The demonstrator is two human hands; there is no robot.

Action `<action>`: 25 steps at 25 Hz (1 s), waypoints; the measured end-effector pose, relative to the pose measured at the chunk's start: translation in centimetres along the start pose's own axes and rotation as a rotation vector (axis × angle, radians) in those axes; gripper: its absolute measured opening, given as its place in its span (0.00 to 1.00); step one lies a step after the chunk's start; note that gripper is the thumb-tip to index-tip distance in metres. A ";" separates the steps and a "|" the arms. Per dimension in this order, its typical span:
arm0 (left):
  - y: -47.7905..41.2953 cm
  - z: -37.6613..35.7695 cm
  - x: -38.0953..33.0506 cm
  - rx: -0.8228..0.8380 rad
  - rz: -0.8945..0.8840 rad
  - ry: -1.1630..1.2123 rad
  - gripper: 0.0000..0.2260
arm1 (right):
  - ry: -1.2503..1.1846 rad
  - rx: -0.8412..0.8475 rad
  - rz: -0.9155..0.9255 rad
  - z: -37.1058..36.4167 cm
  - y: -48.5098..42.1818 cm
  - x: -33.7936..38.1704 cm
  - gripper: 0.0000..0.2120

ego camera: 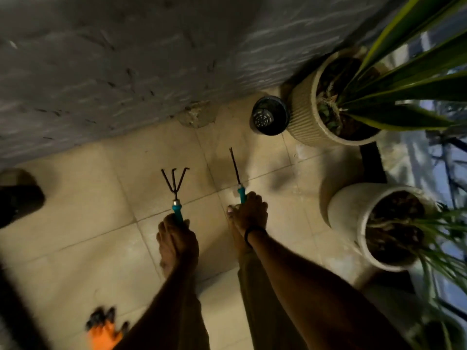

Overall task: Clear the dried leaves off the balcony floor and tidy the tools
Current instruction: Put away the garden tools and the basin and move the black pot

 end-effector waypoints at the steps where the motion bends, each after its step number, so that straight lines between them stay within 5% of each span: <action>1: 1.7 2.6 -0.1 0.017 -0.002 -0.027 0.11 | -0.047 0.025 -0.044 1.0 3.2 0.1 0.18; 8: 17.6 22.4 -6.2 0.097 -0.119 -0.122 0.14 | -0.307 0.145 -0.167 11.9 21.7 0.3 0.31; 12: 27.3 28.4 -8.7 0.176 -0.215 -0.136 0.14 | -0.672 0.199 -0.348 20.6 35.5 -2.4 0.18; 15: 34.2 29.3 -8.7 0.286 -0.393 -0.268 0.16 | -0.864 0.154 -0.432 22.7 44.0 -7.4 0.07; 18: 40.6 28.4 -8.4 0.307 -0.587 -0.407 0.15 | -1.032 0.025 -0.558 21.6 50.4 -13.9 0.16; 25: 59.4 19.0 -2.5 0.449 -1.001 -0.783 0.15 | -1.478 -0.117 -0.873 10.6 65.4 -32.7 0.17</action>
Point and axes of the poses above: each hand's wrist, its own y-axis away from the middle knuckle, its own z-axis out of the back of the hand, x = y × z, the point moved 6 cm from there along -y, towards the middle knuckle, and after that the axes turned 1 degree about x, right-handed, at the moved point
